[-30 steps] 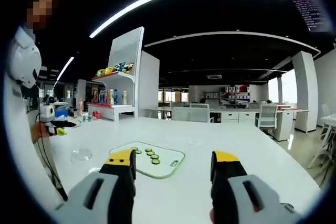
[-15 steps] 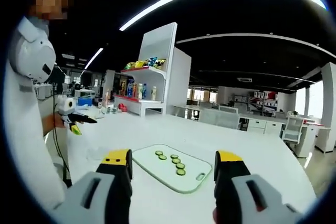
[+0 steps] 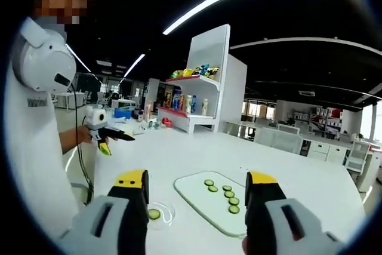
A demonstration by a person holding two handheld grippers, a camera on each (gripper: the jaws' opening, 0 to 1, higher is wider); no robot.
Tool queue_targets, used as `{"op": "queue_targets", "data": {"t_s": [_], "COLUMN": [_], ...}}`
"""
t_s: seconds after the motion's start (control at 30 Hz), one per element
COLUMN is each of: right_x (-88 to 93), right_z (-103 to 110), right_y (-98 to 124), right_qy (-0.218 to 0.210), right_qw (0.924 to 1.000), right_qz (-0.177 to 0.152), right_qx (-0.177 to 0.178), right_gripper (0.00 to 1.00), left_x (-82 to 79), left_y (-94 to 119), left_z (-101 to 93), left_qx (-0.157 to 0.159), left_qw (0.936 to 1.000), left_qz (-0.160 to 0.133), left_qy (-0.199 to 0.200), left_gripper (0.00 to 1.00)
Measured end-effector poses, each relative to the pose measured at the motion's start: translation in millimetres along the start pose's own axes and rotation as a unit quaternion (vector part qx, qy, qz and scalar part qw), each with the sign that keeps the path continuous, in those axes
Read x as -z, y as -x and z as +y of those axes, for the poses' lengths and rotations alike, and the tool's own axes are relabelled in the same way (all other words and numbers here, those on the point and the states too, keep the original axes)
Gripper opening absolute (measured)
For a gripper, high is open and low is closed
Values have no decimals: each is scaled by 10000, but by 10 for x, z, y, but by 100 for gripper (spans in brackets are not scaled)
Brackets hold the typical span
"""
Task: Open the petri dish lid, add cucumber slices into the petri dish, and close the lid
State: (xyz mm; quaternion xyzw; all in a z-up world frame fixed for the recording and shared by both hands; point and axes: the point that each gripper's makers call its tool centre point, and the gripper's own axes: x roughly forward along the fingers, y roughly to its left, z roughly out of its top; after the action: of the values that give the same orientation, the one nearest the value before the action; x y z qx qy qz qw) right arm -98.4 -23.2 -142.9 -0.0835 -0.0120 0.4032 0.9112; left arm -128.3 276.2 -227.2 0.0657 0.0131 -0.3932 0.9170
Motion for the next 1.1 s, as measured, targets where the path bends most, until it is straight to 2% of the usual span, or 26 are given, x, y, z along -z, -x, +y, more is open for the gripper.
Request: {"op": "queue_targets", "data": {"t_s": [0.23, 0.43, 0.6, 0.87, 1.1], "right_x": [41, 104, 155, 279, 324], "right_z": [134, 269, 425, 543, 759], "right_y": [-176, -392, -530, -753, -929], "right_qy": [1, -18, 61, 76, 151], "right_qw": [9992, 9965, 9920, 9861, 9800], "right_qz": [70, 131, 212, 352, 461], "right_qx": [-404, -827, -1245, -1624, -1928], "right_gripper": [67, 69, 71, 72, 74], "left_x": [-20, 34, 82, 194, 289], "left_y": [-5, -41, -65, -112, -140], "left_z": [-53, -76, -94, -113, -94], "left_qx": [178, 374, 473, 613, 653], "left_qw": [9998, 9992, 9986, 9974, 9967], "left_qz": [10, 109, 231, 385, 467], "left_qy": [-8, 61, 31, 51, 76], "left_gripper": [81, 82, 82, 82, 82]}}
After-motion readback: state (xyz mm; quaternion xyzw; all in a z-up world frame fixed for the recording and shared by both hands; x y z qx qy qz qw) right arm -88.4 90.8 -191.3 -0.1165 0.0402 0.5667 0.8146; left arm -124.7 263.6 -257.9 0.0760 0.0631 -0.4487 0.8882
